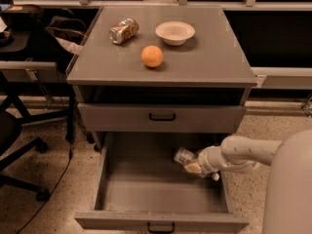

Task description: Place blue plastic bottle into middle drawer

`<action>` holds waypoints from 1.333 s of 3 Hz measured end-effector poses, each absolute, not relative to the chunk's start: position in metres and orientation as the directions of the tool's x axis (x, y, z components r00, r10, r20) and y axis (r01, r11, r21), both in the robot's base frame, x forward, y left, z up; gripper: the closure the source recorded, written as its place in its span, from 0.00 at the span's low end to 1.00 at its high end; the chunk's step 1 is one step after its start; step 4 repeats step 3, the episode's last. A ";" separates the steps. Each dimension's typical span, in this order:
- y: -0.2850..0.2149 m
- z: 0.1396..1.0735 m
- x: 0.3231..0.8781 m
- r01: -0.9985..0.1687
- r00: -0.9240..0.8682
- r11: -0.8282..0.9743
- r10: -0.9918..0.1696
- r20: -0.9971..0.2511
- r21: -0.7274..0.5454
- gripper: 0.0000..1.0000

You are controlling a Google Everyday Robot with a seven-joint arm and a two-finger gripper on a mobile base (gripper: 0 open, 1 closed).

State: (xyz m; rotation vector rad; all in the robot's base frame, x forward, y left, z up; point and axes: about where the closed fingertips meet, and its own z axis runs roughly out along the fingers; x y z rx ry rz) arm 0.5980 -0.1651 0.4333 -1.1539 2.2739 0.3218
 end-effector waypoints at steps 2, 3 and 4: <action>-0.165 0.433 0.598 -0.799 -0.470 0.600 -0.664 -0.582 -0.039 0.00; -0.165 0.433 0.598 -0.799 -0.470 0.600 -0.664 -0.582 -0.039 0.00; -0.165 0.433 0.598 -0.799 -0.470 0.600 -0.664 -0.582 -0.039 0.00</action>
Offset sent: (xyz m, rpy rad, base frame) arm 0.0000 0.0000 0.0000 0.0000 0.0000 0.0000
